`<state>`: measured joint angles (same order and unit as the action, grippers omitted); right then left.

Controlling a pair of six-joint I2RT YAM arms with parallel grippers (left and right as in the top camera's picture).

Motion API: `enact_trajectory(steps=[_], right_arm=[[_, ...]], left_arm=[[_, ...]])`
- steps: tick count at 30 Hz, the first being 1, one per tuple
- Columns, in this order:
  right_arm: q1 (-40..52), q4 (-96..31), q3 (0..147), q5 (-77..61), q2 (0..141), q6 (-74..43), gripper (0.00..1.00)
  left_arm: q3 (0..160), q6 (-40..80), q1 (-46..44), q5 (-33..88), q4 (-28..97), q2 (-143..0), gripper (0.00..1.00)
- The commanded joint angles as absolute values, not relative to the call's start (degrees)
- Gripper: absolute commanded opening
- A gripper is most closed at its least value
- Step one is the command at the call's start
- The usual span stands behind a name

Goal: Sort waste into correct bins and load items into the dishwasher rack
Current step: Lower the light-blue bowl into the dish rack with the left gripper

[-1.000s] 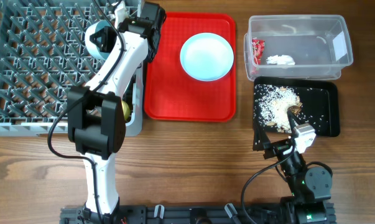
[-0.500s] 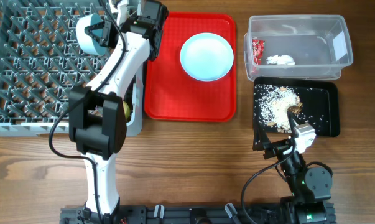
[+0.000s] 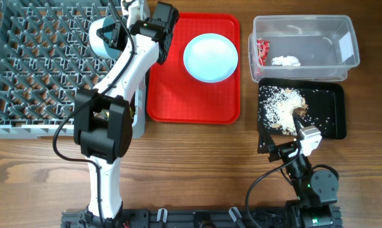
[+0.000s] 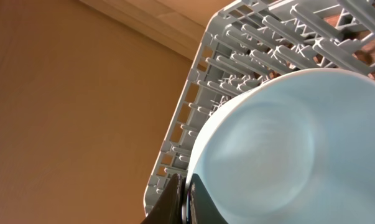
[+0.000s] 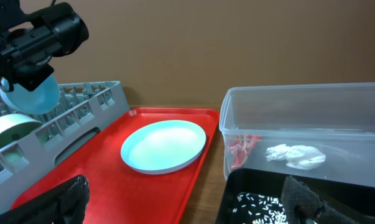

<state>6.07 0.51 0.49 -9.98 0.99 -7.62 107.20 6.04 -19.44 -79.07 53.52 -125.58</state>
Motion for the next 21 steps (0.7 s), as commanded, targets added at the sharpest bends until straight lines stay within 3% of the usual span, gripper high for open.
enact_trajectory(steps=[1,21], right_arm=[[5.93,0.67,0.3,-8.78,0.43,-7.07,1.0],[5.93,0.67,0.3,-8.78,0.43,-7.07,1.0]], left_arm=[[106.87,5.58,-19.29,-79.09,53.8,-126.34,0.04],[106.83,6.42,-18.85,-78.87,55.72,-126.5,0.04]])
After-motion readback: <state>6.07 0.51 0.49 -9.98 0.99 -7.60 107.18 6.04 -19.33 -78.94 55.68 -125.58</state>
